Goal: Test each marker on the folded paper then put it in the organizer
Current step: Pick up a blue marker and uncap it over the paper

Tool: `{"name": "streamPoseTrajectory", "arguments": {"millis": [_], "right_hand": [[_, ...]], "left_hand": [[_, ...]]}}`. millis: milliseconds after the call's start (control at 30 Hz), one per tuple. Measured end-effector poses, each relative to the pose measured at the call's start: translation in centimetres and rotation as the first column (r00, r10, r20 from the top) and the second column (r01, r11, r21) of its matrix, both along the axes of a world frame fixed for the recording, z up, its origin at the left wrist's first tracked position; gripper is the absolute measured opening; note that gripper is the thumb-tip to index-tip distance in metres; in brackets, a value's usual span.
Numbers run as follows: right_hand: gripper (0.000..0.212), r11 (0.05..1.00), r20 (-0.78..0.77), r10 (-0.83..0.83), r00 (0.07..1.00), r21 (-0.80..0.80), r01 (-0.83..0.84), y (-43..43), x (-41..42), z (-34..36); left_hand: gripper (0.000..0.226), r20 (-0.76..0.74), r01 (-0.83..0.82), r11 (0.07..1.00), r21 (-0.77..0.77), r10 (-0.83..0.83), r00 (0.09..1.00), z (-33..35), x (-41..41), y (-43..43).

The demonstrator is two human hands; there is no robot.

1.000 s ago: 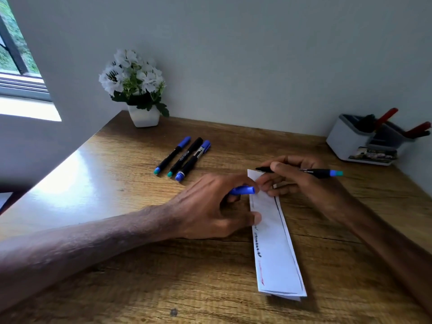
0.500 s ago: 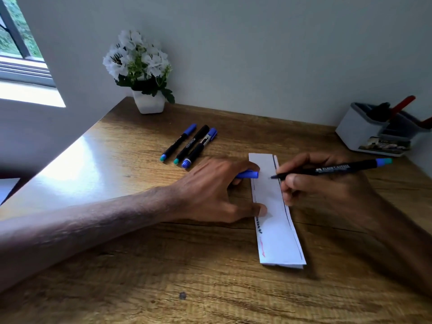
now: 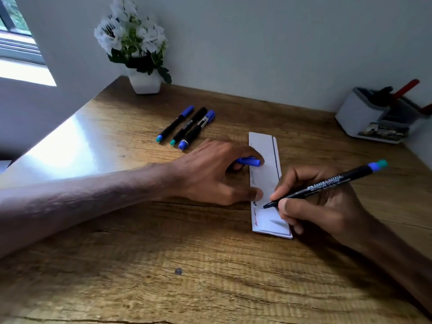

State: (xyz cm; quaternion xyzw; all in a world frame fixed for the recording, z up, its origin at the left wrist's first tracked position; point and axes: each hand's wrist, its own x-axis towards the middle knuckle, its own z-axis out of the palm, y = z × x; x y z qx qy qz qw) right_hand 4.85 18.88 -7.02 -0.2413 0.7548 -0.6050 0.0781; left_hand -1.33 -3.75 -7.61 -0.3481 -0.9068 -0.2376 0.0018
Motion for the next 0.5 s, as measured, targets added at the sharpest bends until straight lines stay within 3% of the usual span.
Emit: {"name": "streamPoseTrajectory", "arguments": {"millis": [200,500], "right_hand": [[0.006,0.991,-0.210,0.051,0.976,0.133,-0.024,-0.69,0.05,-0.05],[0.009,0.979,-0.261,0.094,0.961,0.198,-0.043,-0.72,0.02,-0.46]], "left_hand": [[0.090,0.081,0.055,0.995,-0.089,-0.048,0.996,0.84,0.17,-0.39],[0.097,0.061,0.070,0.991,-0.113,-0.064,0.996,0.85,0.00,-0.24]]}}
